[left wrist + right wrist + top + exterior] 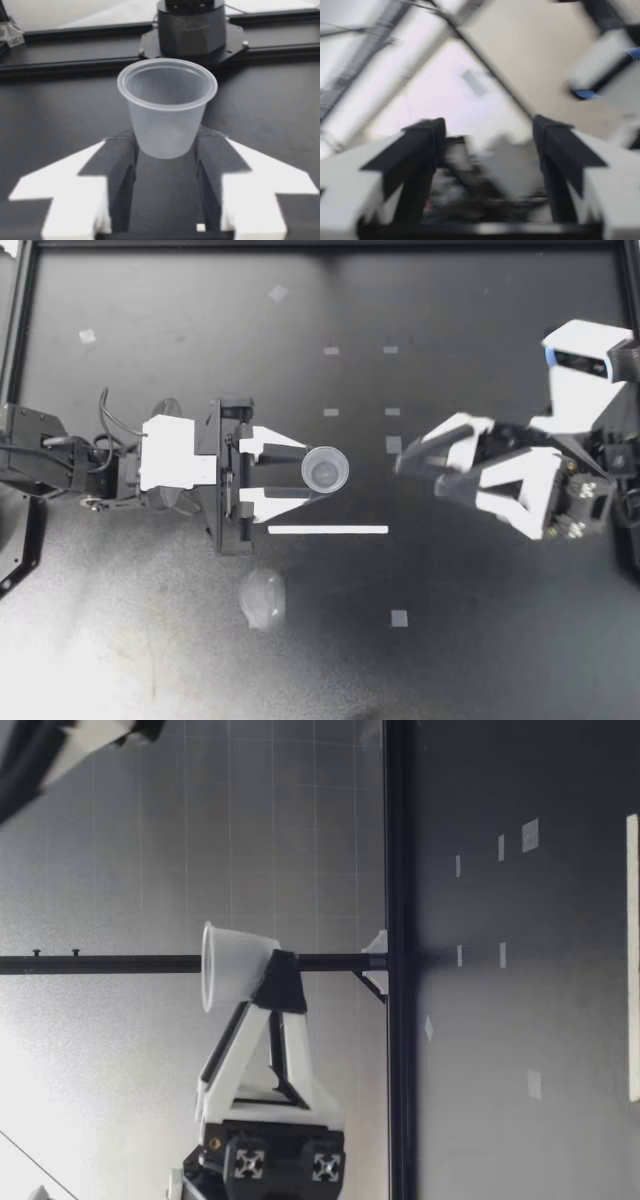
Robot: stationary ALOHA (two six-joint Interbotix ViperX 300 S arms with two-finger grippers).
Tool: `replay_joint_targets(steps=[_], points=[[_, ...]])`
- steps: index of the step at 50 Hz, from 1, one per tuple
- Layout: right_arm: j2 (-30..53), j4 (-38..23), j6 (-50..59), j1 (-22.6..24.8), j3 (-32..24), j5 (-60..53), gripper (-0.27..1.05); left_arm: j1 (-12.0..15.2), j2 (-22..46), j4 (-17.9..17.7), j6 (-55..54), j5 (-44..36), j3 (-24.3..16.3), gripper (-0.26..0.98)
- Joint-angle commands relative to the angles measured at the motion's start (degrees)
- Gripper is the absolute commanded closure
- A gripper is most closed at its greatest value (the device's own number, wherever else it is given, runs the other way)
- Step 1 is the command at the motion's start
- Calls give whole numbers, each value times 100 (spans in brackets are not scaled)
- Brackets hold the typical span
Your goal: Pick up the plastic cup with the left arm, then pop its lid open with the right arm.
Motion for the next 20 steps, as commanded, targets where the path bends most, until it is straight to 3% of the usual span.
replay_joint_targets(steps=[1, 13, 20], points=[[-457, -176, -905, -211, 53, 668, 8, 9, -70, 9, -53, -44, -114, 58], [-1046, -202, -4219, -202, 167, 2689, 8, 9, -44, 0, -158, -44, -114, 58], [-1046, -9, -4553, -202, 246, 2751, 8, 9, -44, 9, -176, -35, -105, 58]])
